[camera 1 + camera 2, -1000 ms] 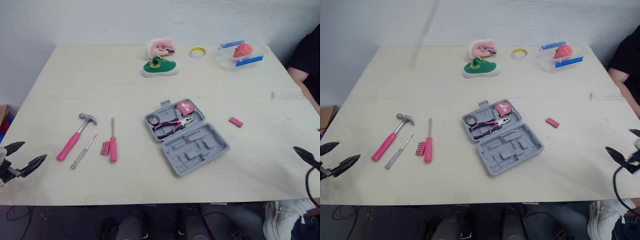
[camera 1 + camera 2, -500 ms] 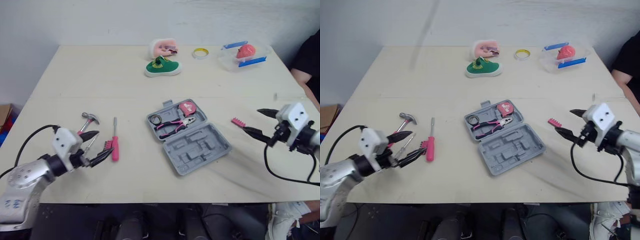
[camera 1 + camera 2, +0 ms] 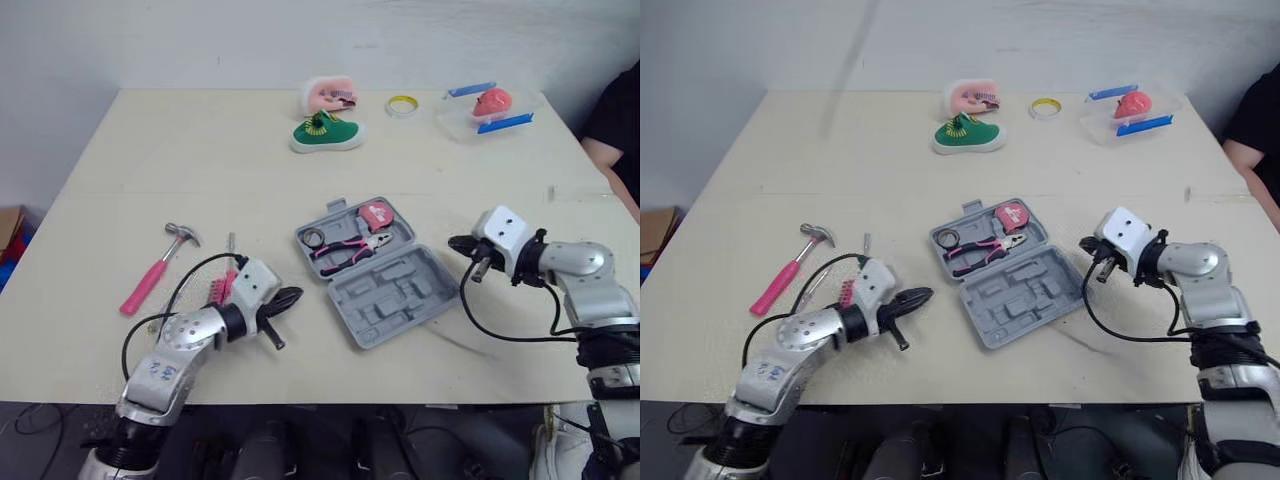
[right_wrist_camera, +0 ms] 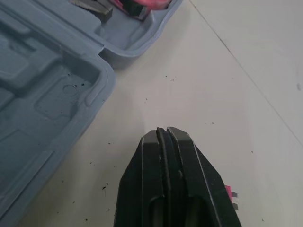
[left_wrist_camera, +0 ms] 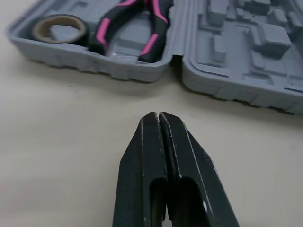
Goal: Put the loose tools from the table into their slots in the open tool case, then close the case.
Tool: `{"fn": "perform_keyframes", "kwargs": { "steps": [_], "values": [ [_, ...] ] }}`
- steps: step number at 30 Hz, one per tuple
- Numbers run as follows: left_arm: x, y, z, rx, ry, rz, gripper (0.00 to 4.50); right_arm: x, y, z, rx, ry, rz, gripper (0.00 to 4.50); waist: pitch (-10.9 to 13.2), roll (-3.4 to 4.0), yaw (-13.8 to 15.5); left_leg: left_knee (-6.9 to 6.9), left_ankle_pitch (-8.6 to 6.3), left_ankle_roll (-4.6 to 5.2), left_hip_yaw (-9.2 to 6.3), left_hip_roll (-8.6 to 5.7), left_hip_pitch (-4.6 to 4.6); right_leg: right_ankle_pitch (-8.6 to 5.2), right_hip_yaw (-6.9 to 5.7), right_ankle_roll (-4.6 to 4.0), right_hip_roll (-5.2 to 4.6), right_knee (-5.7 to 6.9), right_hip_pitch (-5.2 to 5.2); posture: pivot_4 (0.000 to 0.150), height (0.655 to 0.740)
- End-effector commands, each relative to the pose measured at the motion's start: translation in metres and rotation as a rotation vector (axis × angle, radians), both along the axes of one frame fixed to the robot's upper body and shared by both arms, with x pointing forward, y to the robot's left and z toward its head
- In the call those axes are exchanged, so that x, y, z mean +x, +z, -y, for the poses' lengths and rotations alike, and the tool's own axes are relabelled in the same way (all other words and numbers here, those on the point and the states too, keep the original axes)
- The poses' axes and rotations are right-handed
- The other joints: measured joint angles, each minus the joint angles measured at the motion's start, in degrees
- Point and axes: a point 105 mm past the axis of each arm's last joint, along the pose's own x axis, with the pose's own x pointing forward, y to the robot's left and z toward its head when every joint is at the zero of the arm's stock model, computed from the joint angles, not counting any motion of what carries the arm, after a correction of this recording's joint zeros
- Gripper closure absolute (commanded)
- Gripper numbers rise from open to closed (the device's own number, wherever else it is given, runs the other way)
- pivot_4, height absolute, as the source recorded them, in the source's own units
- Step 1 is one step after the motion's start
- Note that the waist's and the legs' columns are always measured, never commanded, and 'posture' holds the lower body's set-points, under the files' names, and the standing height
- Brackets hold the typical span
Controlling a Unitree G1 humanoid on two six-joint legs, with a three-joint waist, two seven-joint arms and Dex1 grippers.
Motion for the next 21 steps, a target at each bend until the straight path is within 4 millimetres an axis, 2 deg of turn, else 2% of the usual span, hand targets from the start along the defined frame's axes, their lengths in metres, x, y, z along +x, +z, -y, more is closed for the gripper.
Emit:
{"fn": "perform_keyframes", "kwargs": {
  "steps": [1, 7, 10, 12, 17, 21],
  "values": [
    [0.001, 0.000, 0.004, -0.006, 0.006, -0.012, 4.47, 0.006, 0.009, -0.002, -0.014, 0.010, 0.045, 4.50, 0.00, 0.00, -0.02, 0.00, 0.00, 0.01, -0.01, 0.00, -0.02, 0.00, -0.01, 0.00, 0.00, -0.01, 0.00, 0.150, 0.7400],
    [0.004, -0.009, 0.007, 0.023, 0.010, -0.037, 4.47, 0.014, 0.004, -0.012, 0.016, 0.017, 0.060, 4.50, 0.00, 0.00, -0.07, 0.08, 0.02, 0.04, -0.04, 0.00, -0.04, 0.00, -0.04, 0.00, 0.00, 0.01, 0.01, 0.150, 0.7400],
    [0.009, -0.010, 0.017, 0.002, 0.008, -0.032, 4.47, 0.017, -0.004, -0.027, 0.034, 0.073, 0.045, 4.50, 0.00, 0.00, -0.04, 0.12, 0.02, 0.04, -0.05, -0.01, -0.04, 0.00, -0.05, 0.00, -0.01, 0.02, 0.03, 0.150, 0.7400],
    [0.014, -0.008, 0.023, -0.028, 0.022, -0.025, 4.47, 0.015, -0.008, -0.034, 0.050, 0.115, 0.026, 4.50, 0.00, 0.00, -0.01, 0.14, 0.03, 0.05, -0.08, -0.01, -0.06, 0.00, -0.08, 0.01, -0.02, 0.02, 0.05, 0.150, 0.7400],
    [0.014, -0.008, 0.033, -0.036, 0.013, -0.031, 4.47, 0.014, -0.009, -0.038, 0.068, 0.140, 0.023, 4.50, 0.00, 0.00, -0.05, 0.13, 0.03, 0.06, -0.12, -0.01, -0.09, 0.00, -0.12, 0.01, -0.01, 0.04, 0.05, 0.150, 0.7400],
    [0.018, -0.010, 0.036, -0.013, 0.025, -0.019, 4.47, 0.002, -0.014, -0.040, 0.068, 0.204, -0.002, 4.50, 0.00, 0.00, 0.09, 0.16, 0.04, 0.07, -0.14, -0.02, -0.09, 0.00, -0.13, 0.01, -0.02, 0.03, 0.06, 0.150, 0.7400]
  ]
}}
